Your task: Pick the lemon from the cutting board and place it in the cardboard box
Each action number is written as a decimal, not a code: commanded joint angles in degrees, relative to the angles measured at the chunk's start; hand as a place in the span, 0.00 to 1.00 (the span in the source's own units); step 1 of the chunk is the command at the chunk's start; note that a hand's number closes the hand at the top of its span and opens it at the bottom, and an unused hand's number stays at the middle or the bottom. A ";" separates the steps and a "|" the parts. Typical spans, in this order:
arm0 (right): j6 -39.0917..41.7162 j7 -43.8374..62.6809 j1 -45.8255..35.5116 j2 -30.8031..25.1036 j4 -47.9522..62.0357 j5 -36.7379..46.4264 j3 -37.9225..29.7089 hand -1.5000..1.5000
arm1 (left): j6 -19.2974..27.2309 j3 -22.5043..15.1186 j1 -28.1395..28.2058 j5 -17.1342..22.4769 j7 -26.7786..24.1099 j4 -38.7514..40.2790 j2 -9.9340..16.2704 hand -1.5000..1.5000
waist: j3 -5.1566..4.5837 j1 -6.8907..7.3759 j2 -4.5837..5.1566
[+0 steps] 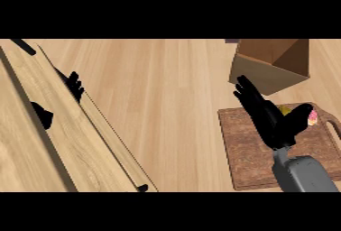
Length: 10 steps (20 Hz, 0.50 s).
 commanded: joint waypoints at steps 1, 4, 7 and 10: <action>0.98 -7.45 7.50 -5.14 -2.82 2.25 -3.99 0.00 | -0.91 0.12 1.49 -1.41 1.34 -0.42 2.55 0.50 | 0.09 -1.73 -2.25; -6.76 -21.99 9.65 -8.55 -3.13 7.13 -14.81 0.00 | -1.42 -1.37 1.87 -4.81 -1.47 2.30 5.18 0.50 | 0.54 -7.63 -3.30; -12.56 -25.99 3.04 -0.22 -9.20 -2.05 -22.67 0.00 | -1.15 -2.14 3.31 -4.91 -0.94 4.16 4.33 0.50 | 3.99 -13.16 -9.03; -23.54 -35.19 16.06 -5.12 1.28 7.88 -33.40 0.00 | -3.01 -3.61 6.68 -6.92 -4.44 3.55 6.81 0.50 | 0.91 -10.82 -2.99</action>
